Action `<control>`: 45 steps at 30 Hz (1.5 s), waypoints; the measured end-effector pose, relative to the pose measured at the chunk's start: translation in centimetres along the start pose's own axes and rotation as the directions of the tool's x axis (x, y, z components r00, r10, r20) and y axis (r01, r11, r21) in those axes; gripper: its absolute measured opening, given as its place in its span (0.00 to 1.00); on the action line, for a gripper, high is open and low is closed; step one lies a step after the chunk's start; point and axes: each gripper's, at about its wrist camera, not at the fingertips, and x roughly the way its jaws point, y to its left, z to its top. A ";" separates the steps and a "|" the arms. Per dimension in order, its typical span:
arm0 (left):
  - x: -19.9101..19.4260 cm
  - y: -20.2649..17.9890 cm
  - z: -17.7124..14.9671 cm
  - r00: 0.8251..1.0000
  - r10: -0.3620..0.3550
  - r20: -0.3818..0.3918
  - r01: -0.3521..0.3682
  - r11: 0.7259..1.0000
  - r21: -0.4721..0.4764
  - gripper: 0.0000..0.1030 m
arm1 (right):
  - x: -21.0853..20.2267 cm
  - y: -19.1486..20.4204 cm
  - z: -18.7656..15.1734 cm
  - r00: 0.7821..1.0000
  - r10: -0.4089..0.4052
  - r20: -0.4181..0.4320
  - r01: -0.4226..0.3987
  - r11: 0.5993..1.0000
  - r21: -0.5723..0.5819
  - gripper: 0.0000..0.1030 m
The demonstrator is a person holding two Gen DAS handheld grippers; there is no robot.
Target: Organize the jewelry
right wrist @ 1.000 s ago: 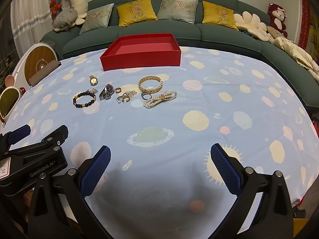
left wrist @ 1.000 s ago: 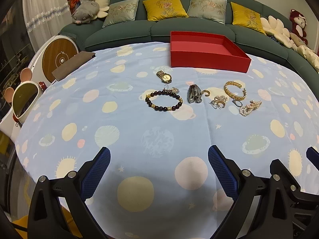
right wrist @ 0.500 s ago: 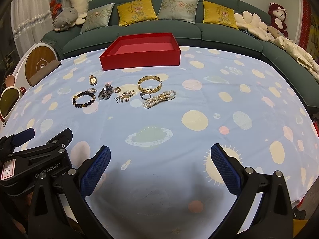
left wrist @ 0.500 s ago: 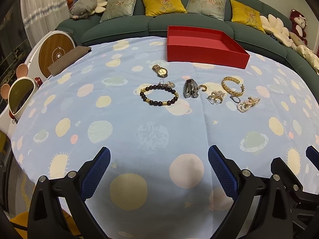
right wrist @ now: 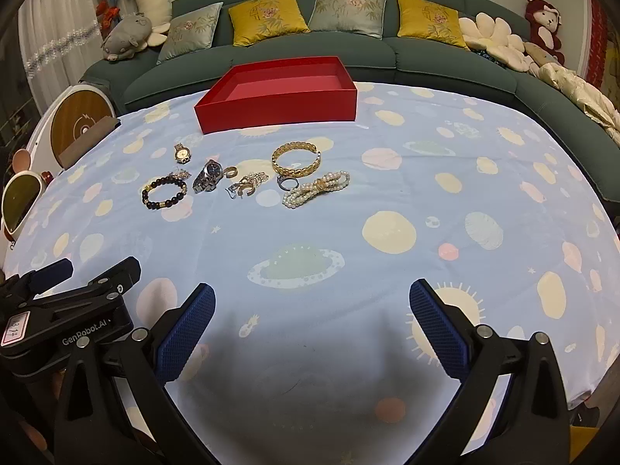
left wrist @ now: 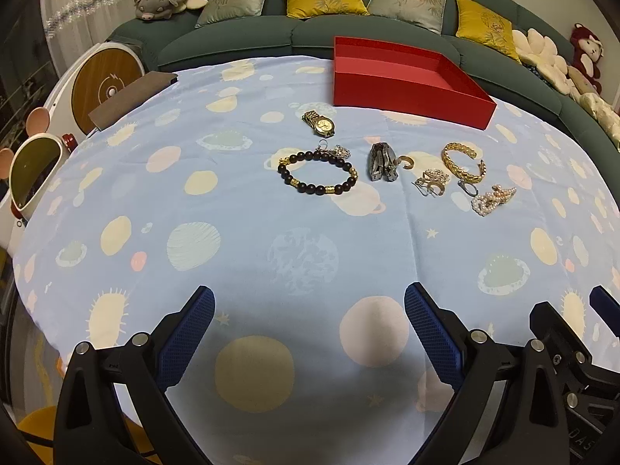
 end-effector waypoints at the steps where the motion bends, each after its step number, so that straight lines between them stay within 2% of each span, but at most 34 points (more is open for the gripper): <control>1: 0.1 0.2 0.1 1.000 0.000 -0.002 0.000 1.000 -0.005 0.93 | 0.1 0.1 0.1 1.000 0.002 0.000 -0.002 1.000 0.001 0.95; 9: 1.3 2.4 2.2 1.000 -0.006 -0.011 0.005 0.997 -0.073 0.93 | 1.5 -0.7 1.9 1.000 0.004 0.001 -0.004 0.999 0.043 0.95; 18: 4.0 4.1 5.2 0.999 -0.031 -0.023 0.027 0.986 -0.164 0.93 | 4.8 -2.0 5.0 1.000 -0.002 -0.006 0.003 0.993 0.116 0.95; 24: 5.6 4.0 6.0 1.000 0.008 -0.024 -0.012 0.984 -0.179 0.93 | 7.1 -1.7 5.9 0.999 -0.006 -0.031 0.009 0.994 0.110 0.86; 31: 5.6 4.7 6.4 1.000 -0.017 -0.021 0.012 0.979 -0.203 0.93 | 9.6 -2.0 5.8 0.997 0.002 -0.077 0.009 0.989 0.147 0.71; 42: 6.5 7.1 6.4 0.999 -0.026 -0.040 0.017 0.976 -0.219 0.93 | 11.3 -0.1 6.7 0.997 -0.044 -0.064 0.052 0.992 0.118 0.67; 45: 6.7 7.3 6.4 0.999 -0.026 -0.041 0.017 0.976 -0.216 0.93 | 11.5 -0.2 6.8 0.997 -0.051 -0.059 0.057 0.991 0.118 0.62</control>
